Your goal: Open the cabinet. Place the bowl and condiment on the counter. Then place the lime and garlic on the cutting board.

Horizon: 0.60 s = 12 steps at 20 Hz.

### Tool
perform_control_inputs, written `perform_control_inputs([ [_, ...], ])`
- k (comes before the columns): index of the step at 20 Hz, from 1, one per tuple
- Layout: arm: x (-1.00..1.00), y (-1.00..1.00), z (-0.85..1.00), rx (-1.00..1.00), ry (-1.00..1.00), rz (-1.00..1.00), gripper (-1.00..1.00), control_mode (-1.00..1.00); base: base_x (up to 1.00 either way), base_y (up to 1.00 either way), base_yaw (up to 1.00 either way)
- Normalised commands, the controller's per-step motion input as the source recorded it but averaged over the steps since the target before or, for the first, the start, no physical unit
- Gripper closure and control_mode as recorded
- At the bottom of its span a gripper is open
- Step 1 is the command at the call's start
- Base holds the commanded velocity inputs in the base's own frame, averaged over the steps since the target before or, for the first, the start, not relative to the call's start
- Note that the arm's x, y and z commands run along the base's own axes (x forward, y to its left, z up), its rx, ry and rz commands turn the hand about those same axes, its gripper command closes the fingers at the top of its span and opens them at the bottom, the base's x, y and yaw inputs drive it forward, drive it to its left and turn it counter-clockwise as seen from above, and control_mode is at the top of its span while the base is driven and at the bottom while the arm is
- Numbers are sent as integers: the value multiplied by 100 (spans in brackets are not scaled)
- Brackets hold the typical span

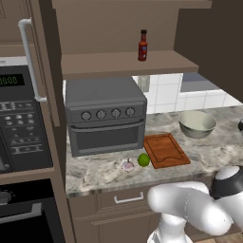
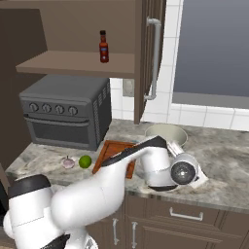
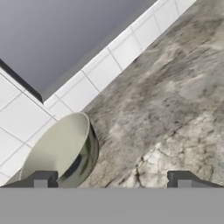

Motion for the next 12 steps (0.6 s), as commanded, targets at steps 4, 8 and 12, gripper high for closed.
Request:
perform_control_inputs([
  [4, -85, -6, 19, 0, -17, 0, -100, -100, 0, 0, 0],
  [8, -79, 0, 52, 0, -9, 0, -100, -100, 0, 0, 0],
  [12, -69, 4, 55, 0, 0, -2, -100, -100, 0, 0, 0],
])
